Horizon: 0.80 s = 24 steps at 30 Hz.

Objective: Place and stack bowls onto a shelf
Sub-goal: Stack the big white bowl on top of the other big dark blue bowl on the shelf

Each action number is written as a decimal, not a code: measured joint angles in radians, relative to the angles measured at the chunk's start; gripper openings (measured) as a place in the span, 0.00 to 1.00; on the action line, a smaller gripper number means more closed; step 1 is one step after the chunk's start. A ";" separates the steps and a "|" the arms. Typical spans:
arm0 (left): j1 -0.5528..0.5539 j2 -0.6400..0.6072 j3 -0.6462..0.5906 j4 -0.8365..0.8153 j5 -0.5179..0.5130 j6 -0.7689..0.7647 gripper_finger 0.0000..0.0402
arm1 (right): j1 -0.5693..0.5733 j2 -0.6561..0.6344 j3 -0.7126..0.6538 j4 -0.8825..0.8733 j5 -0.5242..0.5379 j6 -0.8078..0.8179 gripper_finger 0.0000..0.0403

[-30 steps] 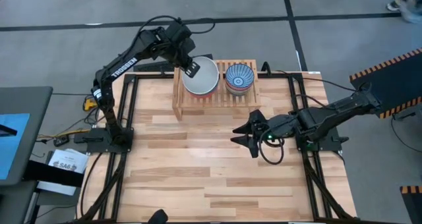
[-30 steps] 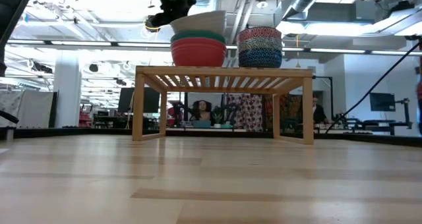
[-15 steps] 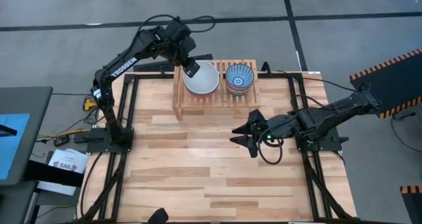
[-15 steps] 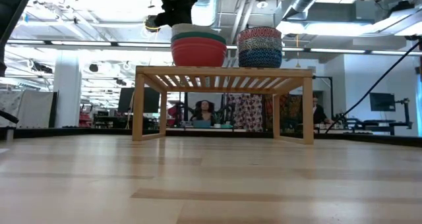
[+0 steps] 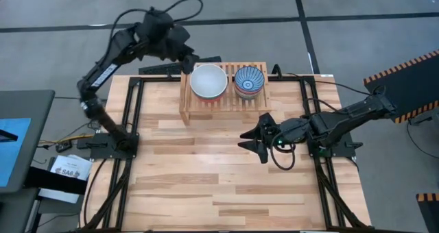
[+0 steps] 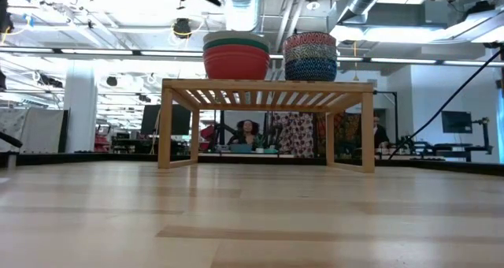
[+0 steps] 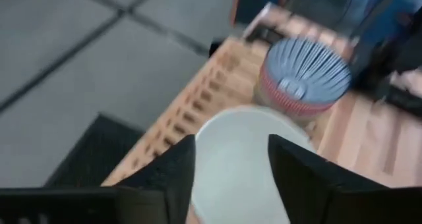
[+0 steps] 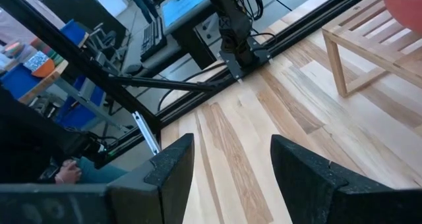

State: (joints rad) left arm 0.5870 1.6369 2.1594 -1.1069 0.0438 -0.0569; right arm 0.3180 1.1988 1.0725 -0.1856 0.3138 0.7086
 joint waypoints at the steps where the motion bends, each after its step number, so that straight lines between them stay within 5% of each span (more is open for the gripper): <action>1: -0.007 -0.036 -0.051 0.056 -0.001 0.000 0.41 | 0.000 0.000 0.000 0.000 0.000 0.000 0.56; 9: -0.071 -0.395 -0.717 0.638 -0.049 -0.016 0.05 | 0.000 0.000 0.000 0.000 0.000 0.000 0.56; 14: -0.068 -0.539 -1.069 0.988 -0.056 -0.059 0.00 | 0.000 0.000 0.000 0.000 0.001 0.000 0.56; 18: -0.050 -0.562 -1.218 1.168 -0.046 -0.068 0.00 | 0.000 0.000 0.000 0.000 0.001 0.000 0.56; 24: -0.042 -0.515 -1.266 1.276 -0.032 -0.059 0.00 | 0.000 0.000 0.000 0.004 0.001 0.000 0.56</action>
State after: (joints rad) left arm 0.5453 1.1216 0.8932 0.1690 0.0123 -0.1154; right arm 0.3180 1.1988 1.0725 -0.1820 0.3149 0.7087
